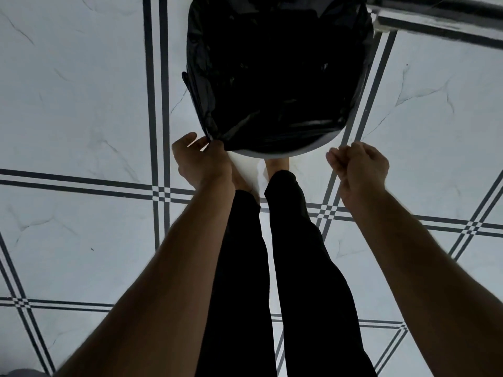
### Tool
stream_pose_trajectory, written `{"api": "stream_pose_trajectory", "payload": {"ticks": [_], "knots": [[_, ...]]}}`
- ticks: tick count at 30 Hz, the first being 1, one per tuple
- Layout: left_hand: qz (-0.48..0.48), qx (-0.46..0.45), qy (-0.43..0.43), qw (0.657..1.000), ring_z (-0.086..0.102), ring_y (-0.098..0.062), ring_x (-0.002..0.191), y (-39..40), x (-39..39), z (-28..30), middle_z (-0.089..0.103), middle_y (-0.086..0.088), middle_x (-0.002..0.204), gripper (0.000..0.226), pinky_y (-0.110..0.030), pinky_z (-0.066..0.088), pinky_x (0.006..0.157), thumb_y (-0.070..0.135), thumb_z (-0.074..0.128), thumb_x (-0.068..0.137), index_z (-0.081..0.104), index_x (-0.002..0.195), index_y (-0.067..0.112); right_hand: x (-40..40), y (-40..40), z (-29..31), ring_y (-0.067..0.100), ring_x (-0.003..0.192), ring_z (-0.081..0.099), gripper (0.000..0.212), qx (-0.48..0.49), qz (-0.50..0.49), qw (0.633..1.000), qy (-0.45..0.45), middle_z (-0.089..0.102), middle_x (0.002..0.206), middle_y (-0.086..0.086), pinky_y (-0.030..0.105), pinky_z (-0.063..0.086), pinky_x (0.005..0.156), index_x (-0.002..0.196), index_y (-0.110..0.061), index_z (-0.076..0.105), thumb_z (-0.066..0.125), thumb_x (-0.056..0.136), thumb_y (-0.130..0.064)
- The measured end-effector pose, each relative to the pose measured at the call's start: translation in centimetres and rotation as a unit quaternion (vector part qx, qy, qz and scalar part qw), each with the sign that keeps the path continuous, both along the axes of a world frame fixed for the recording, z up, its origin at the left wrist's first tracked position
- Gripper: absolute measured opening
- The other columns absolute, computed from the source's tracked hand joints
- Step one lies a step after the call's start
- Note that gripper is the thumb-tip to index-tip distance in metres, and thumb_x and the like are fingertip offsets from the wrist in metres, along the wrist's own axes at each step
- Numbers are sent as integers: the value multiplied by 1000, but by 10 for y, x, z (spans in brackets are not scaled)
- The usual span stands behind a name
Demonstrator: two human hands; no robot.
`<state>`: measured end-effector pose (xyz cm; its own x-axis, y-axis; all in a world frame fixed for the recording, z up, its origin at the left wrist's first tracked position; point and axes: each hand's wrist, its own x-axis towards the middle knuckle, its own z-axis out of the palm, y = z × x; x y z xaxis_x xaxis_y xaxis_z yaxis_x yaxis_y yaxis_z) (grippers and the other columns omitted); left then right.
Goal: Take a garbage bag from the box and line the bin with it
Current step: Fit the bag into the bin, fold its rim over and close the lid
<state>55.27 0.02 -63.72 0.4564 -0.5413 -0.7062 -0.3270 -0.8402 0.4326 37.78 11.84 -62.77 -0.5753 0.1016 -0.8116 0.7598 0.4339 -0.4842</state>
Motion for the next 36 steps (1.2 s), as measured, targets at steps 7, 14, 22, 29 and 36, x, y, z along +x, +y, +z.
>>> {"api": "stream_pose_trajectory", "payload": {"ticks": [7,14,22,29,36], "knots": [[-96,2,-35,995,73,-16,94,6,4,-10,77,6,94,19,-41,60,88,10,68,84,75,99,18,5,-13,14,20,71,64,16,20,84,996,16,62,88,7,31,60,68,101,-13,56,51,95,-27],[-123,-3,3,992,76,-21,76,16,16,-7,75,5,70,16,-45,62,79,21,61,67,71,77,27,-4,-27,6,19,60,69,24,108,264,951,116,69,80,9,42,63,63,90,-11,57,71,85,-29],[-201,22,10,979,75,-14,64,6,14,2,68,13,55,16,-42,63,76,12,63,82,61,75,26,3,-19,4,18,62,63,18,4,128,989,78,54,83,11,28,57,65,78,-15,44,53,89,-4],[-158,22,45,986,74,-9,57,8,12,3,71,14,56,19,-35,63,74,2,59,88,64,90,20,0,-22,-4,14,57,63,11,48,78,994,57,63,75,5,26,58,64,92,-10,61,55,89,-1],[-235,18,42,971,72,-1,59,8,20,-5,75,4,75,8,-25,62,67,0,66,87,70,89,7,-20,-11,-9,25,78,73,11,-10,126,991,-38,71,84,16,34,62,75,85,-6,68,66,87,5]]}}
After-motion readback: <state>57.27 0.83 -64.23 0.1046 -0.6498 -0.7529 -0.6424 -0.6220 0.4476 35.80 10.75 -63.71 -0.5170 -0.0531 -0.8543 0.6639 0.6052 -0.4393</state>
